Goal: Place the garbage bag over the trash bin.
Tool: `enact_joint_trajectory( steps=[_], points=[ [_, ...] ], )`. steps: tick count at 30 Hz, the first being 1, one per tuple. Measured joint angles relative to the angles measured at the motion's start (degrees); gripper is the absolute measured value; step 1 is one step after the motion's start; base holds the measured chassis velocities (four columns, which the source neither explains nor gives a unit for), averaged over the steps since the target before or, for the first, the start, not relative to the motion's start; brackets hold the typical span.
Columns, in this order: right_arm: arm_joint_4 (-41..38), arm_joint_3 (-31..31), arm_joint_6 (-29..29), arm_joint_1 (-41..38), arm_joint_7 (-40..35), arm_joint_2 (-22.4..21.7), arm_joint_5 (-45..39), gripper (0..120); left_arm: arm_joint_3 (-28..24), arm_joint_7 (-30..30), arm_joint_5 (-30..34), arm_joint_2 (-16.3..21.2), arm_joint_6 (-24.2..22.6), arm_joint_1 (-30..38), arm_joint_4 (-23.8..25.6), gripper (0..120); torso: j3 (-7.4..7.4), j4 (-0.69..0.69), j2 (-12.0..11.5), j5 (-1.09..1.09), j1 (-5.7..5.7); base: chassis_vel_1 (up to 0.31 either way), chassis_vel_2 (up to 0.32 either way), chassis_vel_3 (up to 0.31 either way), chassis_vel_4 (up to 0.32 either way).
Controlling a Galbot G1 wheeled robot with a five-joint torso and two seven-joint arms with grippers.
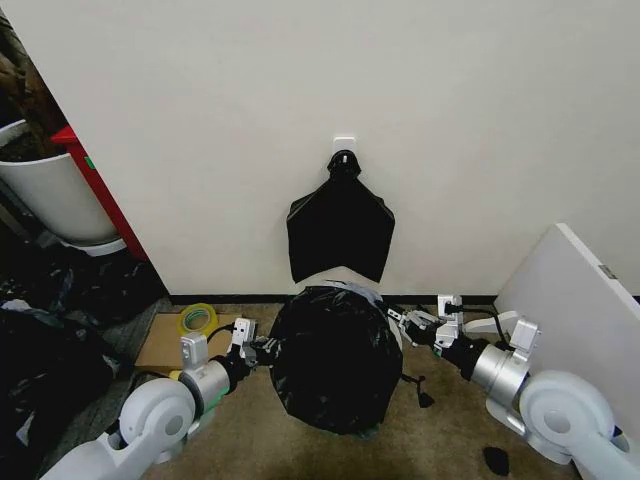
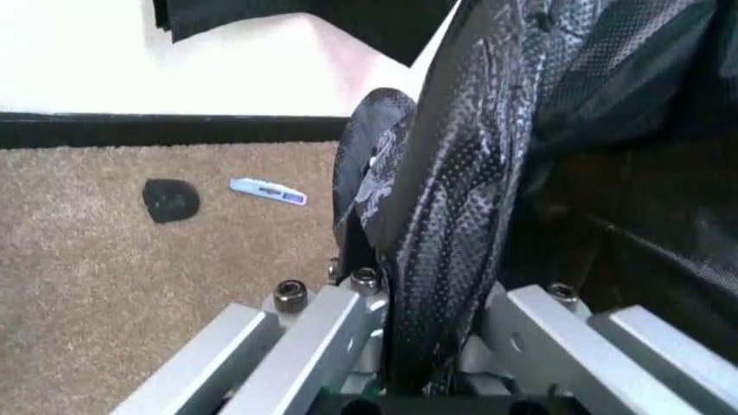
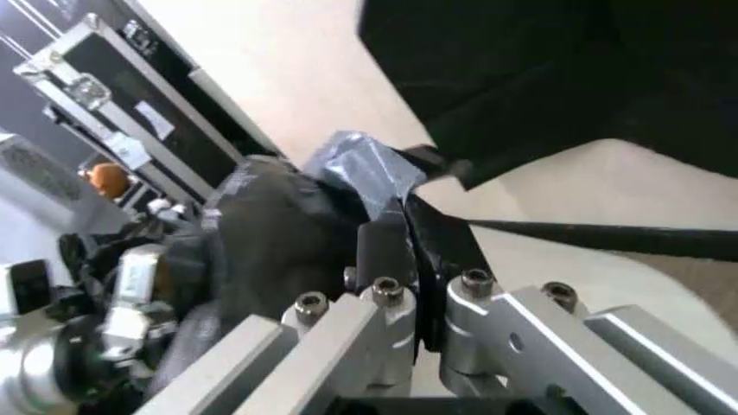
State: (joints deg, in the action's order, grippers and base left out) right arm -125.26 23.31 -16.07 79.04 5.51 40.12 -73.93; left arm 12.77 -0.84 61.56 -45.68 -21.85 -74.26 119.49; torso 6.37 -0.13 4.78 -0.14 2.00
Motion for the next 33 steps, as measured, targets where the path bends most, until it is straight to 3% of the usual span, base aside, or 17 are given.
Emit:
enact_joint_trajectory(
  steps=[15,33],
  points=[
    [7.03,-5.69,0.6,-6.66,1.24,0.09,3.02,0,-0.69,0.57,2.83,0.5,0.04,0.14,1.4,1,0.0,0.0,0.0,-0.01,0.0,0.0,0.0,0.0,0.0],
    [9.54,-5.69,1.37,-4.57,1.11,0.35,9.05,0,-1.17,-0.76,2.73,-0.47,-0.16,0.68,1.58,1,0.0,0.0,0.0,0.0,0.0,0.0,0.0,0.0,0.0]
  ],
)
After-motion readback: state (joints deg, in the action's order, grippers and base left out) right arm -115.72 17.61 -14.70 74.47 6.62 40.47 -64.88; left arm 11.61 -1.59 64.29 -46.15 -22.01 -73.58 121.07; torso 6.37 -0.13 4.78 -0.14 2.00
